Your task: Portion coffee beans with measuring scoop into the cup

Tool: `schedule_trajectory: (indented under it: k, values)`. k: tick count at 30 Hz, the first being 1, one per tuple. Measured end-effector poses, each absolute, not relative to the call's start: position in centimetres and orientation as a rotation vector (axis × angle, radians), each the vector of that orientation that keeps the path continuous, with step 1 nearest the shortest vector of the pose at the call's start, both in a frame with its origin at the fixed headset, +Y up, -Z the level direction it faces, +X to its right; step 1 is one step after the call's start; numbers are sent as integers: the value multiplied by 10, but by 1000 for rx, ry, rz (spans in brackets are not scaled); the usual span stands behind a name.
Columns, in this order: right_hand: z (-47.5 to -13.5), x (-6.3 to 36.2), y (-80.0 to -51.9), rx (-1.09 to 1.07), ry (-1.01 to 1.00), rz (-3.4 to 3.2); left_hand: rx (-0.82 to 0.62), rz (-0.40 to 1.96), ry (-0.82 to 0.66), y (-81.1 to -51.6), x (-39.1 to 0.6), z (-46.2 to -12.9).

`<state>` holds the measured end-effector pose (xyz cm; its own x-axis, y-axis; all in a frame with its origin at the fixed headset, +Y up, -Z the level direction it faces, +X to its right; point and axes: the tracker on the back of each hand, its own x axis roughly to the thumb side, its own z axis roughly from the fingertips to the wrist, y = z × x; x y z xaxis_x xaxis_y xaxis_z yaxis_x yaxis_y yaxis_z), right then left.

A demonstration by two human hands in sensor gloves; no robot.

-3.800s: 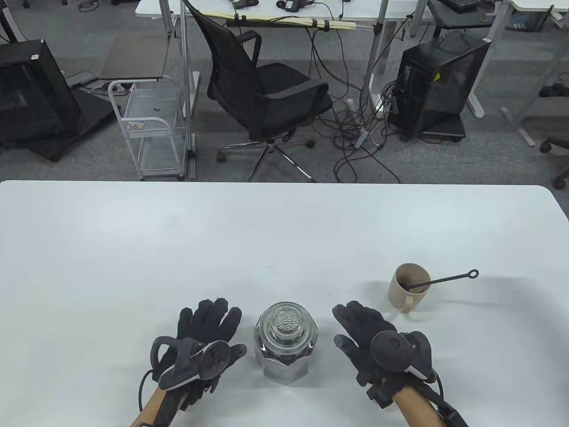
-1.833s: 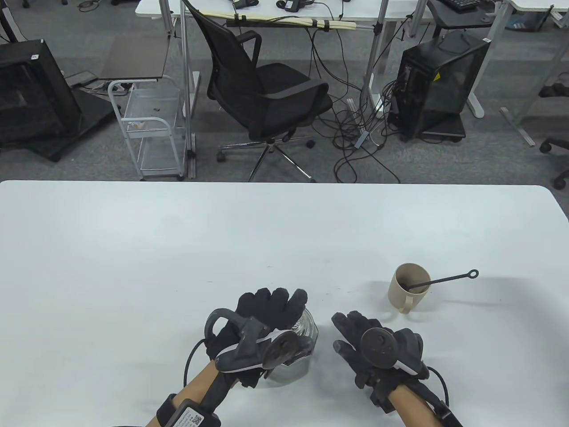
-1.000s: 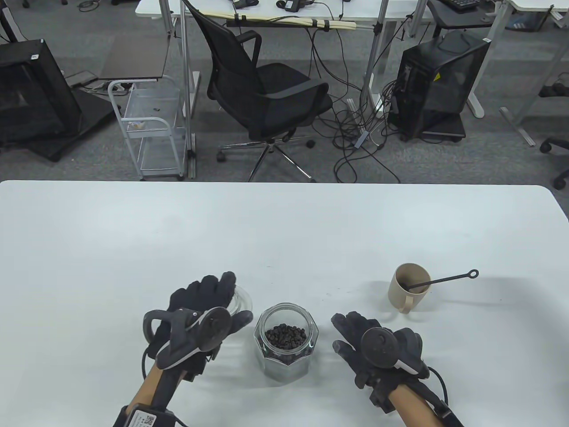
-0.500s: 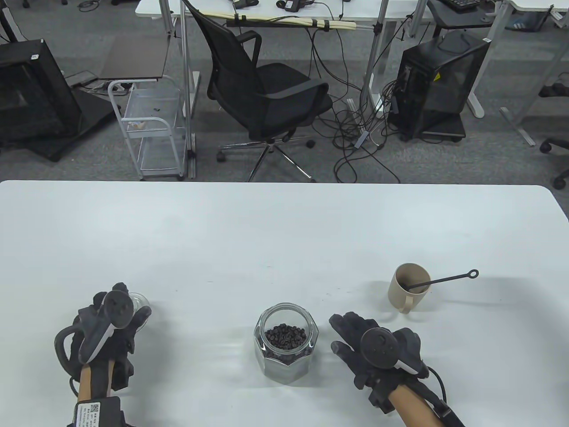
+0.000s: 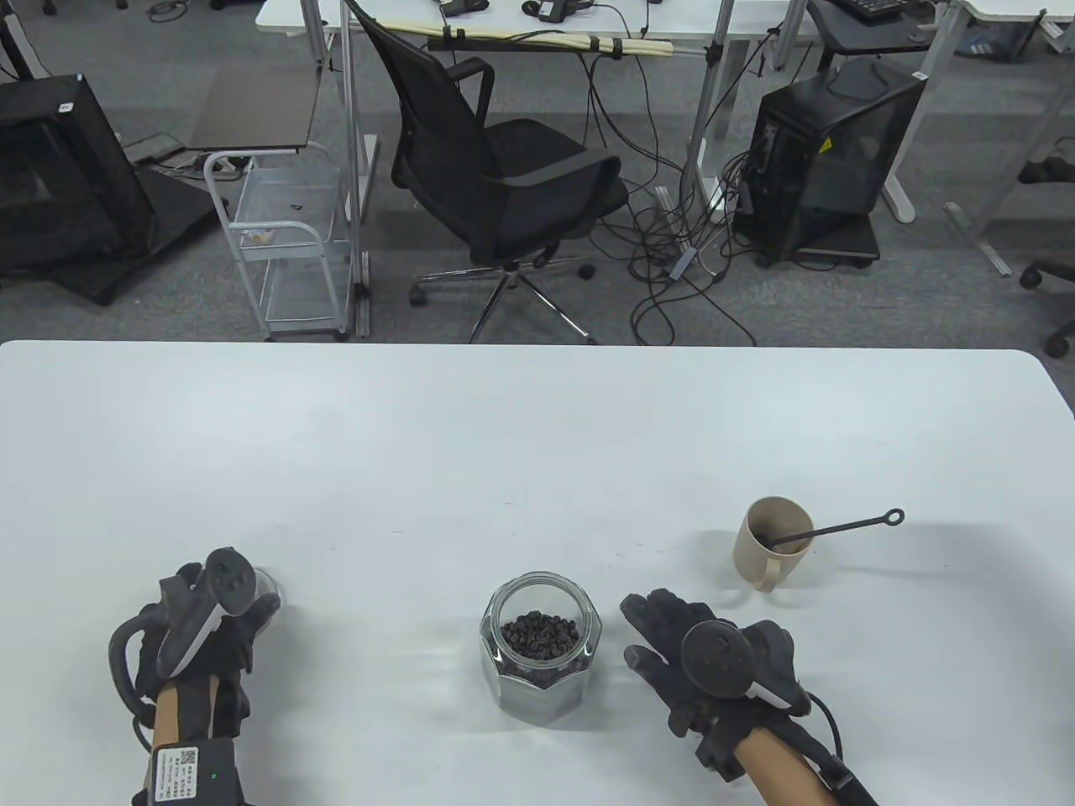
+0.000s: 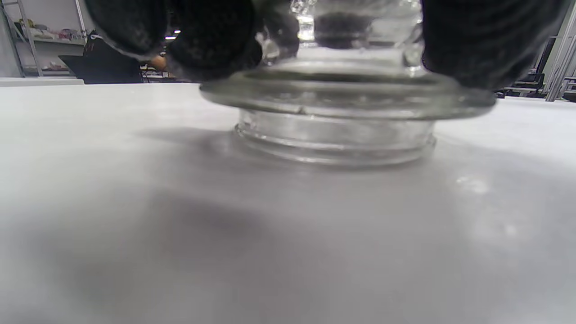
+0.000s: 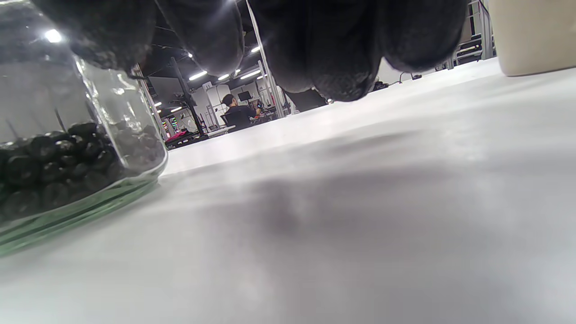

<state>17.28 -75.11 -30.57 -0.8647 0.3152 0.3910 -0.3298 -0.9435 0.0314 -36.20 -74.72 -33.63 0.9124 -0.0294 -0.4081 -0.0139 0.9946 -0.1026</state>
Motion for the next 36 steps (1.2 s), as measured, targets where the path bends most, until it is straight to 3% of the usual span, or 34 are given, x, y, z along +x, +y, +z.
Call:
schedule_trajectory:
  k: [11,17,21,29,33,36]
  values:
    - [-305,172,-751,570,-43,2735,-140,-29,431,-744,-361,-333]
    - [-306,173,-751,573,-39,2722,-21,-42,411,-718,-353,-320]
    - [-306,174,-750,564,-53,2716,122,7,279,-701,-330,-311]
    - [-306,177,-748,554,-116,2708,247,182,-108,-695,-259,-299]
    - [-305,177,-747,550,-143,2705,265,219,-235,-705,-229,-294]
    - [-305,177,-749,560,-160,2697,202,155,-287,-716,-212,-293]
